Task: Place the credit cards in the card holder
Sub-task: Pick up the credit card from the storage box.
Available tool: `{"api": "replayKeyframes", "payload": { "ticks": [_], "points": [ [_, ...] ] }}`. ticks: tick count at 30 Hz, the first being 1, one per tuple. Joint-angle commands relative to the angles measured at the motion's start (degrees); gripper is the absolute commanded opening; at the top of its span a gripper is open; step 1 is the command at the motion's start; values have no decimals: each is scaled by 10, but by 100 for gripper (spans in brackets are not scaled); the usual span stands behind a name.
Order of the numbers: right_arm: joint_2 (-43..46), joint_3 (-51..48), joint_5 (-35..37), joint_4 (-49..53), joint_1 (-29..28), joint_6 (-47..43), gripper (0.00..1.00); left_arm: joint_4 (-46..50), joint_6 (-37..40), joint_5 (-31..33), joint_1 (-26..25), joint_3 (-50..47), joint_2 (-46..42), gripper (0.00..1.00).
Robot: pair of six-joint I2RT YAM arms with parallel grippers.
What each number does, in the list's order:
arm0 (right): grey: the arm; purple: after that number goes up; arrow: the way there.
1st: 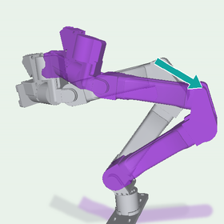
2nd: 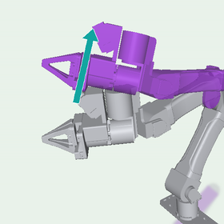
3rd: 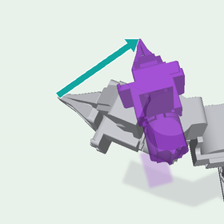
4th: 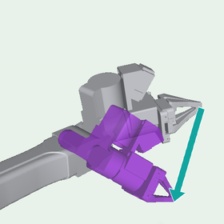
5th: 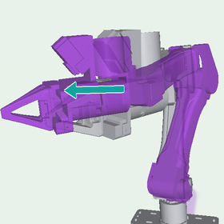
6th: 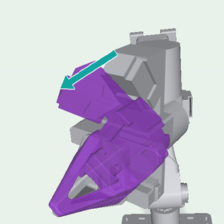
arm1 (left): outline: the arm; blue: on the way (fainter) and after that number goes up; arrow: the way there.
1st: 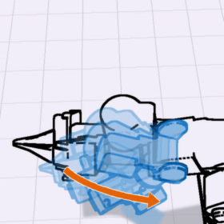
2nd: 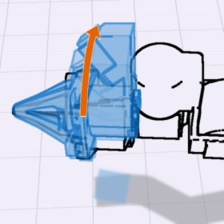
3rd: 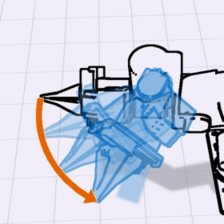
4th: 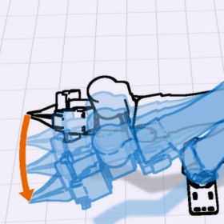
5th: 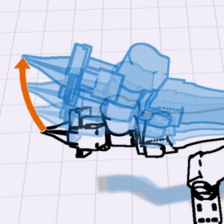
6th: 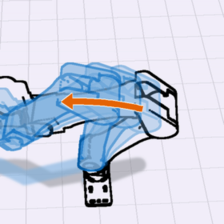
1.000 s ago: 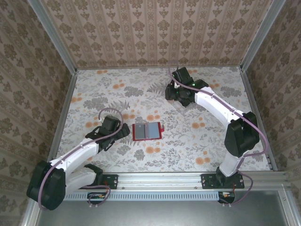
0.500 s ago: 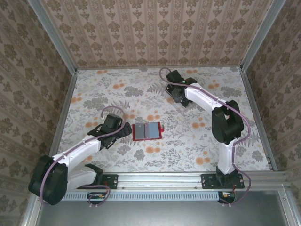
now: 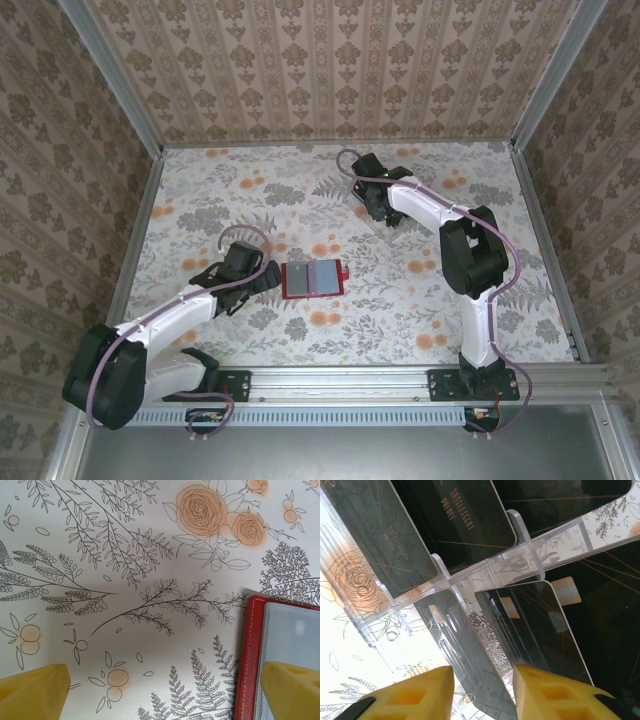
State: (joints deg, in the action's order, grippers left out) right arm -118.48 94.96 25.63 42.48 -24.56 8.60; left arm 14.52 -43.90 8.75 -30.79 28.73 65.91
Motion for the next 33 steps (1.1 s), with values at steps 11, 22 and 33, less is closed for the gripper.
{"api": "replayKeyframes", "payload": {
  "ticks": [11,22,33],
  "points": [
    [11,-3,-52,0,6,-3,18,-5,11,3,-7,20,8,100],
    [34,-11,-81,5,6,-16,6,-7,12,3,-8,21,7,100],
    [101,-42,-100,-6,4,1,0,-10,14,3,-11,24,13,100]
  ]
}}
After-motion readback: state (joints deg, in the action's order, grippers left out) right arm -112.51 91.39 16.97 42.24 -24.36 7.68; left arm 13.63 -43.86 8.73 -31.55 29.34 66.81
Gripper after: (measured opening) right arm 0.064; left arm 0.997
